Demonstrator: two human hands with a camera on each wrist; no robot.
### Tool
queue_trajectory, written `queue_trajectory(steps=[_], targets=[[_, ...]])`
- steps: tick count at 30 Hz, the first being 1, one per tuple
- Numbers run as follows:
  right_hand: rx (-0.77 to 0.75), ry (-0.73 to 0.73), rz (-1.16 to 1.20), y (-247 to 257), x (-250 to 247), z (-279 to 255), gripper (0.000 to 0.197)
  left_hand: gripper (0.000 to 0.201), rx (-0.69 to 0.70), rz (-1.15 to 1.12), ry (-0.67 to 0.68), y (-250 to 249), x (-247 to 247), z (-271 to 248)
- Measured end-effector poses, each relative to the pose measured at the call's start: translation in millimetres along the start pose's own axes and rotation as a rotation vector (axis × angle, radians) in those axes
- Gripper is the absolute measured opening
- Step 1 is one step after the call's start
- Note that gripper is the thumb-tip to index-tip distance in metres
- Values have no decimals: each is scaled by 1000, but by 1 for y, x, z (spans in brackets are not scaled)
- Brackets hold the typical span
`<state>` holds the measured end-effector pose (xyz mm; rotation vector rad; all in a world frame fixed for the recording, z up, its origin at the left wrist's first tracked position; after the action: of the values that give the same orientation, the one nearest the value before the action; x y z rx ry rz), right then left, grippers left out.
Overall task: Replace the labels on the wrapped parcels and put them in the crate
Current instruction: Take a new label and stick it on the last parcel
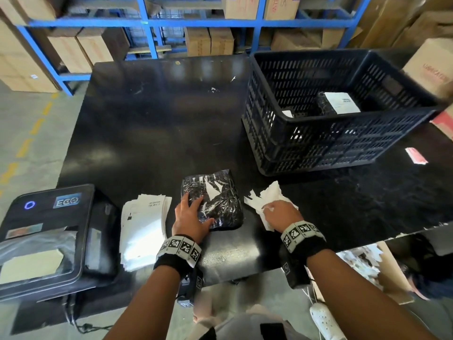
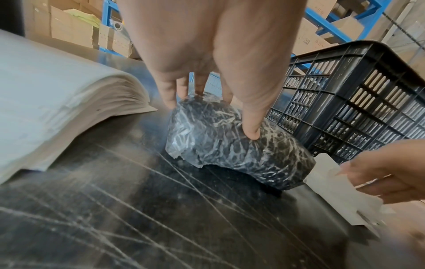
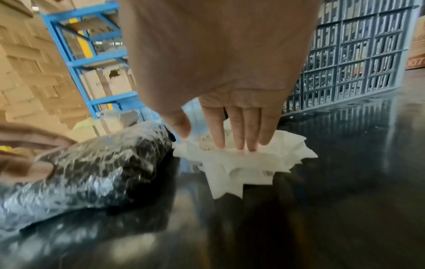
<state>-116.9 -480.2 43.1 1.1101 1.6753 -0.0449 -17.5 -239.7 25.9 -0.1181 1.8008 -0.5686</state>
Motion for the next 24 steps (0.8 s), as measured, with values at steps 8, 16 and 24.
queue_trajectory(steps=[8, 16, 24], targets=[[-320, -95, 130, 50, -16, -16, 18, 41, -50, -221, -64, 6, -33, -15], [-591, 282, 76, 121, 55, -41, 20, 10, -266, -276, -215, 73, -57, -67], [-601, 482, 109, 173, 117, -55, 27, 64, -331, -114, -151, 113, -53, -67]])
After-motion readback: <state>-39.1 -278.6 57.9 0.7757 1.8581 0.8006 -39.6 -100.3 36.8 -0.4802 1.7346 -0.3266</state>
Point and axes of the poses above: each hand's wrist, its own z-axis towards the middle knuckle, its own x-axis out of the palm, y = z × x, the point moved 5 cm from there along z, towards the middle knuckle, and after that the axes turned 8 degrees about z, right-handed, at the moved point
